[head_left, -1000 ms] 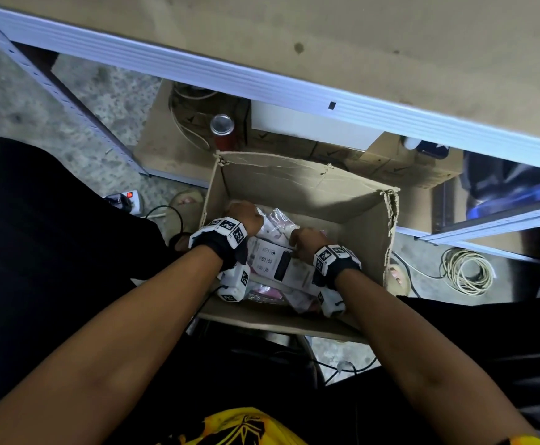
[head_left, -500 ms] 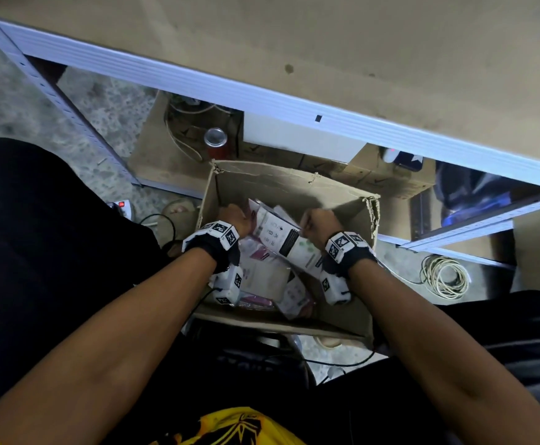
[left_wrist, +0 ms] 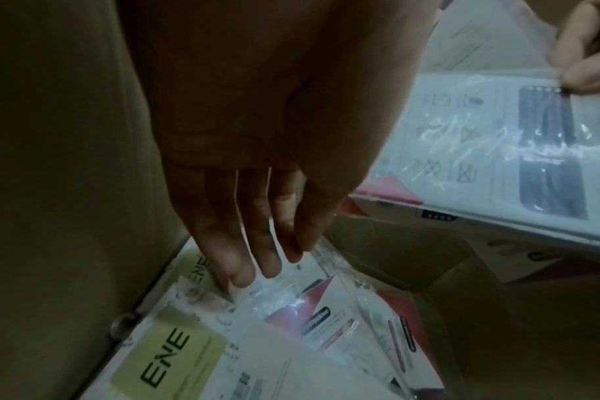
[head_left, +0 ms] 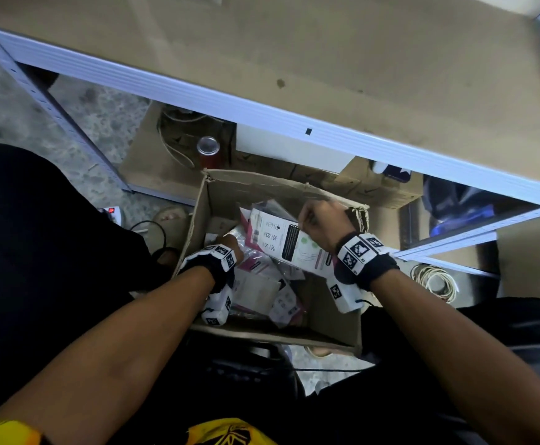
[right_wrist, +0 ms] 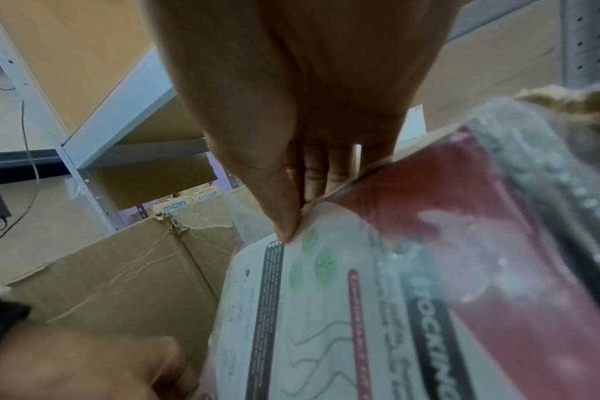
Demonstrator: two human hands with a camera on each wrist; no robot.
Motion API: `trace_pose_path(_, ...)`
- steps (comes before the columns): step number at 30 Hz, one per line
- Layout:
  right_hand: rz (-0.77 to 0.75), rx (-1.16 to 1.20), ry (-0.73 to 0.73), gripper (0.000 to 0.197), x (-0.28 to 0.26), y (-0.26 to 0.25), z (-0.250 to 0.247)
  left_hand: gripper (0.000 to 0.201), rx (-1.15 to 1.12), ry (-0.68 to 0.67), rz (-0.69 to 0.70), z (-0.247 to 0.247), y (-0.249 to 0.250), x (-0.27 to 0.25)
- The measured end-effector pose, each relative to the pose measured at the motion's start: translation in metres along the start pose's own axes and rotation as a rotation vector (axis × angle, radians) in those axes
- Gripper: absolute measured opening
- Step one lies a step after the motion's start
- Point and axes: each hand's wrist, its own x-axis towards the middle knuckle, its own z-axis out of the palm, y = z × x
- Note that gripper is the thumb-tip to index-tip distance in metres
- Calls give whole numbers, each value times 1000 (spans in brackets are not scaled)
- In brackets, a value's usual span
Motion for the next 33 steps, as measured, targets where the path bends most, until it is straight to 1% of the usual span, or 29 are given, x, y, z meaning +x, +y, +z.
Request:
trace_pose_path(5, -6, -18, 17, 15, 5, -9, 10, 40, 78, -41, -9, 14, -4, 7)
trace_pose_path(10, -49, -25, 39, 11, 9, -13, 13, 36, 189, -90, 82, 26, 2, 14)
trace_pose_path(12, -94, -11, 70, 14, 10, -14, 12, 41, 285, -89, 130, 34, 4, 18)
trace_pose_path(14, -128, 19, 94, 15, 11, -16, 10, 46, 434, -92, 156, 39, 6, 20)
trace_pose_path(16, -143, 53, 100, 13, 13, -17, 7, 45, 552, -84, 189, 41, 8, 25)
trace_pose_path(18, -139, 59, 72, 12, 13, -17, 5, 45, 615, -104, 218, 43, 7, 27)
trace_pose_path(21, -114, 47, 67, 10, 14, -16, 2, 68, 687, -155, 242, 51, -1, 31)
trace_pose_path(22, -108, 47, 81, 9, 14, -16, 0, 69, 699, -156, 247, 52, -3, 33)
trace_pose_path(25, -114, 68, 104, 8, 16, -19, -8, 57, 687, -183, 276, 54, -5, 38)
trace_pose_path(27, -112, 75, 104, 10, 16, -20, -14, 40, 622, -200, 312, 53, -4, 37)
trace_pose_path(28, -103, 78, 108, 11, 15, -21, -17, 32, 579, -188, 333, 52, -4, 36)
trace_pose_path(30, -93, 79, 126, 11, 13, -22, -22, 21, 475, -142, 364, 50, -2, 36)
trace_pose_path(33, -97, 54, 161, 9, 9, -22, -31, 14, 370, -73, 403, 43, 6, 36)
